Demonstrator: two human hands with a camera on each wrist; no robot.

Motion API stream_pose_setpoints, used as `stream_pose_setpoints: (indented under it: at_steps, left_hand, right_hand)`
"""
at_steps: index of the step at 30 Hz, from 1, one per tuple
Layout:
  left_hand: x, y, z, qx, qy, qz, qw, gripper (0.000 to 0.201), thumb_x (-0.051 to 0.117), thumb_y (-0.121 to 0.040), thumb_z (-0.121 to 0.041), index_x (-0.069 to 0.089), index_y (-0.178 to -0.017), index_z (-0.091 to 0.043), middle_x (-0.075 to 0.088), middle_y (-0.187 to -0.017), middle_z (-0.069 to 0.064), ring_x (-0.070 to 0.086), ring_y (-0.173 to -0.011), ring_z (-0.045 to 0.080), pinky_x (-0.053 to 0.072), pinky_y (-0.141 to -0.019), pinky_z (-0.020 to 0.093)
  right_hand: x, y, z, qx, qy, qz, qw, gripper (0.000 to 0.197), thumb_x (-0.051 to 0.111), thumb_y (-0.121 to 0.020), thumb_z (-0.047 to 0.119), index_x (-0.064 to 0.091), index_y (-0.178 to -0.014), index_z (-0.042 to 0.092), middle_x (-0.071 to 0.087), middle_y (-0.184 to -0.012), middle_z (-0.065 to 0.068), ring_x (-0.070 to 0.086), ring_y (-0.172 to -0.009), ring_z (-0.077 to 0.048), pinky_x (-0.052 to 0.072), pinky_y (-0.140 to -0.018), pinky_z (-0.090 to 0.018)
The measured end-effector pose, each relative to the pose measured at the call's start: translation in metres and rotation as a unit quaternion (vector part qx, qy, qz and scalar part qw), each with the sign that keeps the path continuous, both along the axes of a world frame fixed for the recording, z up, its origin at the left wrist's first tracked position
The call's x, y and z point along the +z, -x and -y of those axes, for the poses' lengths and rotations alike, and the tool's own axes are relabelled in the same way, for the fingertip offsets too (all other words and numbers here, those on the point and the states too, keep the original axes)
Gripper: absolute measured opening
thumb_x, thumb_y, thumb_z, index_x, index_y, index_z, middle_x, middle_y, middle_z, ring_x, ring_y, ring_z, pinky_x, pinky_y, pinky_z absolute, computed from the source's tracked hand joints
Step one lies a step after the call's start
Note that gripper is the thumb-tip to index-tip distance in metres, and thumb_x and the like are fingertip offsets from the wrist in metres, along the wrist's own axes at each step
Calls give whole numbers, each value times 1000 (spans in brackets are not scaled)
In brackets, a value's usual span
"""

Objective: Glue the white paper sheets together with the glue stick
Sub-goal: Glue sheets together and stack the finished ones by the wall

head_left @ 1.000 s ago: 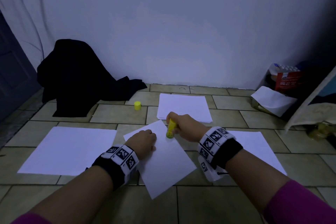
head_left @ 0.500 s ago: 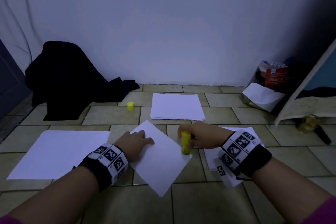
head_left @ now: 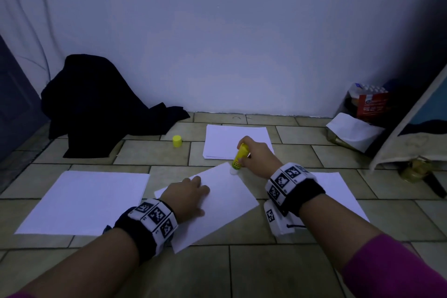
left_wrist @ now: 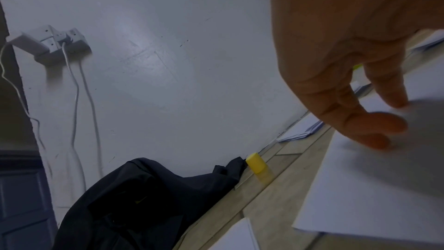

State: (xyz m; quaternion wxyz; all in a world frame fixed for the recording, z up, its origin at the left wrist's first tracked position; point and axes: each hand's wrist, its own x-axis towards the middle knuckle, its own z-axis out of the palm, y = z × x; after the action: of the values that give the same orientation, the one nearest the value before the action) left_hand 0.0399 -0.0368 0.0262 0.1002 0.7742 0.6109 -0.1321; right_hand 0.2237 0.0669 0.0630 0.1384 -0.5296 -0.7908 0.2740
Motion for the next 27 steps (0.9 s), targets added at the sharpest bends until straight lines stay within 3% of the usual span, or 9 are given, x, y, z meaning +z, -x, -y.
stream_pose_setpoints:
  at_steps: [7,12,16,22,27]
  left_hand:
    - [-4,-1,-2,-20,9,36,999,51,55,-94,-32,40,-138,-9,34,-143,4,37,-126,22,41,-98,38]
    - [-3,0,-5,-16,5,34,999,55,57,-91,-35,41,-137,-11,38,-141,4,40,-126,22,40,-99,36]
    - [-4,1,-6,-14,2,37,999,56,59,-91,-36,41,-138,-11,39,-140,5,42,-125,23,40,-100,36]
    - [-4,3,-6,-32,13,45,998,69,59,-92,-34,22,-150,-27,35,-143,2,38,-129,22,41,-99,35]
    - [-1,1,-9,-52,22,8,998,54,46,-99,-23,27,-150,-28,31,-144,5,38,-128,24,43,-96,35]
  right_hand:
    - [-6,25,-3,-6,-10,-6,1000,31,53,-91,6,46,-121,9,56,-113,-20,53,-89,-28,42,-73,-30]
    - [-2,26,0,32,-5,66,997,32,46,-93,4,43,-125,5,55,-117,-21,55,-103,-33,41,-77,-30]
    - [6,14,9,72,4,126,989,28,43,-94,6,44,-122,8,56,-114,-18,56,-98,-30,44,-77,-33]
    - [9,-11,27,124,12,180,976,28,48,-92,8,44,-119,11,56,-109,-16,56,-95,-30,44,-74,-32]
    - [17,-19,33,146,26,222,964,30,50,-94,10,44,-123,11,56,-111,-15,50,-86,-23,39,-70,-27]
